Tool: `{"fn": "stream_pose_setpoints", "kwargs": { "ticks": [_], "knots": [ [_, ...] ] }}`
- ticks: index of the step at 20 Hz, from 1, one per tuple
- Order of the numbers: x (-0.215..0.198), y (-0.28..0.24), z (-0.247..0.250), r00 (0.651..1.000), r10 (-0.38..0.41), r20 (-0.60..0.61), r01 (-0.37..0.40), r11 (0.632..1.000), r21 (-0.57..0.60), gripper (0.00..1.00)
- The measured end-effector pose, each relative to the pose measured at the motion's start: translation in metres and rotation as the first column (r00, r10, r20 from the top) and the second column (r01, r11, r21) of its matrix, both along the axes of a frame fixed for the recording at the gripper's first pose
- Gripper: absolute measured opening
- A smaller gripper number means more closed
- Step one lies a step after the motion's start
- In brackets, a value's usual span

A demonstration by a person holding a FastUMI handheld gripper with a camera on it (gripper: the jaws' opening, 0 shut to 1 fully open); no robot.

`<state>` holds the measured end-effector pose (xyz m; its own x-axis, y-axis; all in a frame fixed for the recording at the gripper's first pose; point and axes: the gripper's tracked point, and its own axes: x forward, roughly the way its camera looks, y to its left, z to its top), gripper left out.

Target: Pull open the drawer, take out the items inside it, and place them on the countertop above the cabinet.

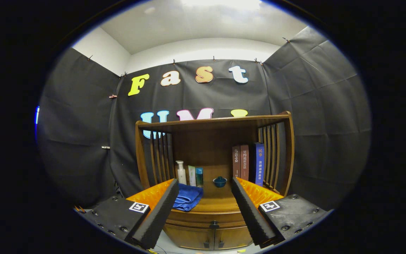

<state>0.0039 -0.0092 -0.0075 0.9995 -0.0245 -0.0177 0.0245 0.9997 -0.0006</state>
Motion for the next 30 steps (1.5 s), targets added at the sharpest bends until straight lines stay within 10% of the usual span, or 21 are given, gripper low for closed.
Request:
{"fn": "stream_pose_setpoints", "kwargs": {
  "ticks": [12,30],
  "knots": [
    [0.010,0.005,-0.039,0.998,0.014,-0.060,-0.013,1.000,0.008,0.98],
    [0.070,-0.024,-0.237,0.937,-0.030,-0.348,0.052,0.997,0.054,0.99]
  ]
}}
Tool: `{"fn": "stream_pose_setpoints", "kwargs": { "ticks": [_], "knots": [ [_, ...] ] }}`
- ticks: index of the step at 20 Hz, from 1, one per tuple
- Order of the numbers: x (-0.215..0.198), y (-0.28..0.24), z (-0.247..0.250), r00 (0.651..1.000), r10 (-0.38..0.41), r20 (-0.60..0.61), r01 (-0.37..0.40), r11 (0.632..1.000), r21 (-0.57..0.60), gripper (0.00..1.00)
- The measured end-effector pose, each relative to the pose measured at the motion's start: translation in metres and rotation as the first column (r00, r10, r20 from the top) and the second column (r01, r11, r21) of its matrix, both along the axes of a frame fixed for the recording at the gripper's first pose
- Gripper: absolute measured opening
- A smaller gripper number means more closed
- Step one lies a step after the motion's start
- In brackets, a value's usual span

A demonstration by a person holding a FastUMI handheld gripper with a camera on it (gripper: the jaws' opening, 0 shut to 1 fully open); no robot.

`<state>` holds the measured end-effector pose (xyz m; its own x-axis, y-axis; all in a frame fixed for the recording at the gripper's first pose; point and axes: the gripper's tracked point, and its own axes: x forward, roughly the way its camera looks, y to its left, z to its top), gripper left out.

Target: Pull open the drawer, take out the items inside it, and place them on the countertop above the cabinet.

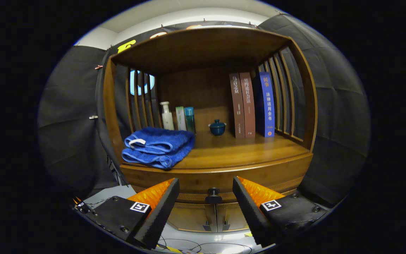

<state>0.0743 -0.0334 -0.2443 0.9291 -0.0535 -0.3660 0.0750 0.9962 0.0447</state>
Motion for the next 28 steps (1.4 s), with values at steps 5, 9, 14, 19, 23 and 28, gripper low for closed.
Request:
{"fn": "stream_pose_setpoints", "kwargs": {
  "ticks": [5,9,14,19,23,28],
  "knots": [
    [0.019,-0.011,-0.064,0.993,-0.030,-0.116,0.035,0.999,0.041,0.98],
    [0.030,-0.017,-0.096,0.984,-0.042,-0.173,0.050,0.998,0.043,0.96],
    [0.042,-0.019,-0.110,0.978,-0.046,-0.204,0.058,0.997,0.052,0.77],
    [0.044,-0.018,-0.113,0.975,-0.040,-0.217,0.044,0.999,0.010,0.44],
    [0.043,-0.017,-0.114,0.973,-0.033,-0.229,0.034,0.999,-0.001,0.36],
    [0.040,-0.017,-0.114,0.966,-0.036,-0.254,0.035,0.999,-0.009,0.36]
  ]
}}
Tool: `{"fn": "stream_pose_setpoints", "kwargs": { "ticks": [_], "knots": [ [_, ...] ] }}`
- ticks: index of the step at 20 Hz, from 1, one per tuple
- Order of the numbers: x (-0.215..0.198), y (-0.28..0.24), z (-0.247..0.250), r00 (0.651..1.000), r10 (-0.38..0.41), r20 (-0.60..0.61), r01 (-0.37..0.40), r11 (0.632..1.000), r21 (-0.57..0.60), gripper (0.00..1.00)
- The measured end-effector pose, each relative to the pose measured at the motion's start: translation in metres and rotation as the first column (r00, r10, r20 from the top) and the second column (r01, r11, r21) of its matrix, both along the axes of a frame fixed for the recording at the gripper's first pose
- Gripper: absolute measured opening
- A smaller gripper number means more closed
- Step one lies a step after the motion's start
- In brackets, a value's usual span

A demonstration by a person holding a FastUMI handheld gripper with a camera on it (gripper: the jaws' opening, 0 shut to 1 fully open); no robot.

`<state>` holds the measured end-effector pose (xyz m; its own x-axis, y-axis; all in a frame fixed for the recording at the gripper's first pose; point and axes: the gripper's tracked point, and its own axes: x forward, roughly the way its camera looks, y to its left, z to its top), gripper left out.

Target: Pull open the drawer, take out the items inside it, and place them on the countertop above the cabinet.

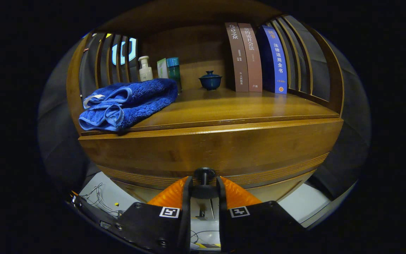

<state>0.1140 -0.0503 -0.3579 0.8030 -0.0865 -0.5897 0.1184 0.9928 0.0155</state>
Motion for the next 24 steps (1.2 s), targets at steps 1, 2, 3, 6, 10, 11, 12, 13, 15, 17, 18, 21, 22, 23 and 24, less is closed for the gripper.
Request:
{"fn": "stream_pose_setpoints", "kwargs": {
  "ticks": [1,2,3,6,10,11,12,13,15,17,18,21,22,23,24],
  "knots": [
    [-0.004,0.001,0.000,1.000,0.001,-0.008,-0.001,1.000,-0.002,0.37],
    [-0.008,0.001,0.001,1.000,0.002,-0.016,-0.002,1.000,-0.003,0.36],
    [-0.014,0.003,0.001,1.000,0.005,-0.023,-0.005,1.000,-0.004,0.37],
    [-0.039,0.006,0.007,0.999,0.011,-0.040,-0.011,1.000,0.000,0.36],
    [-0.077,0.009,0.013,0.998,0.012,-0.062,-0.011,1.000,0.006,0.37],
    [-0.085,0.009,0.014,0.998,0.007,-0.068,-0.007,1.000,0.006,0.36],
    [-0.093,0.008,0.016,0.997,0.002,-0.075,-0.002,1.000,0.010,0.37],
    [-0.102,0.010,0.017,0.997,-0.001,-0.080,0.002,1.000,0.016,0.37],
    [-0.116,0.010,0.020,0.996,0.000,-0.090,0.002,1.000,0.019,0.36],
    [-0.131,0.013,0.022,0.995,-0.001,-0.099,0.003,1.000,0.022,0.36],
    [-0.139,0.014,0.024,0.995,-0.001,-0.104,0.004,1.000,0.025,0.36],
    [-0.161,0.015,0.027,0.993,-0.015,-0.119,0.019,0.999,0.037,0.36],
    [-0.168,0.015,0.028,0.992,-0.021,-0.126,0.026,0.999,0.041,0.36],
    [-0.174,0.016,0.028,0.991,-0.026,-0.131,0.032,0.998,0.047,0.36],
    [-0.179,0.017,0.027,0.990,-0.028,-0.137,0.036,0.998,0.053,0.36]
  ]
}}
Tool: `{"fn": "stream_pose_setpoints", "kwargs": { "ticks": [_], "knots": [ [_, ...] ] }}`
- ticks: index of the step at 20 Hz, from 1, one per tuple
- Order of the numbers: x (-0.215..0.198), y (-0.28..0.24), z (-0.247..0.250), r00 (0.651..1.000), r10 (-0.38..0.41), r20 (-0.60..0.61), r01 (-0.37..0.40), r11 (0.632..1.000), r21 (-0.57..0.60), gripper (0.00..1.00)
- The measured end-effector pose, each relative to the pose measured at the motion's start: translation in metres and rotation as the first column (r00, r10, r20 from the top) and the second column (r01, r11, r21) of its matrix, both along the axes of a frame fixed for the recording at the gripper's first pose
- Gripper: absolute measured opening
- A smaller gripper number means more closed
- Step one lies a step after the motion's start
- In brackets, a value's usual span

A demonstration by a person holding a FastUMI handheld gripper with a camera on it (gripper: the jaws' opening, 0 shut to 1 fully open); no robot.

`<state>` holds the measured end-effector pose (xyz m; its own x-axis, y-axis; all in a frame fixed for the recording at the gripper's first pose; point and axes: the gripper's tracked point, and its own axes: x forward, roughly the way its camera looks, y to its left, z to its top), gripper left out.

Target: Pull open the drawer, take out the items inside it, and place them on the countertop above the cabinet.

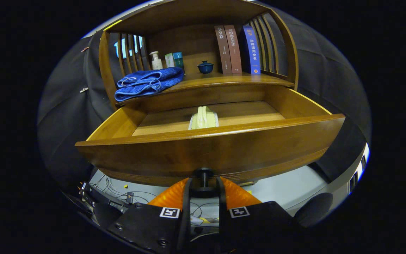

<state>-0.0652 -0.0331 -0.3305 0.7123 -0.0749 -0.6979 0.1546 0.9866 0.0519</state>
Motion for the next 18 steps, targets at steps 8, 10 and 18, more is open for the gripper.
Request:
{"fn": "stream_pose_setpoints", "kwargs": {
  "ticks": [8,10,18],
  "knots": [
    [-0.017,0.005,-0.010,0.999,0.007,-0.047,-0.007,1.000,0.006,0.36],
    [-0.017,0.004,-0.010,0.998,0.016,-0.055,-0.016,1.000,-0.012,0.38],
    [-0.026,0.000,0.032,1.000,-0.016,-0.018,0.016,0.999,-0.036,1.00]
  ]
}}
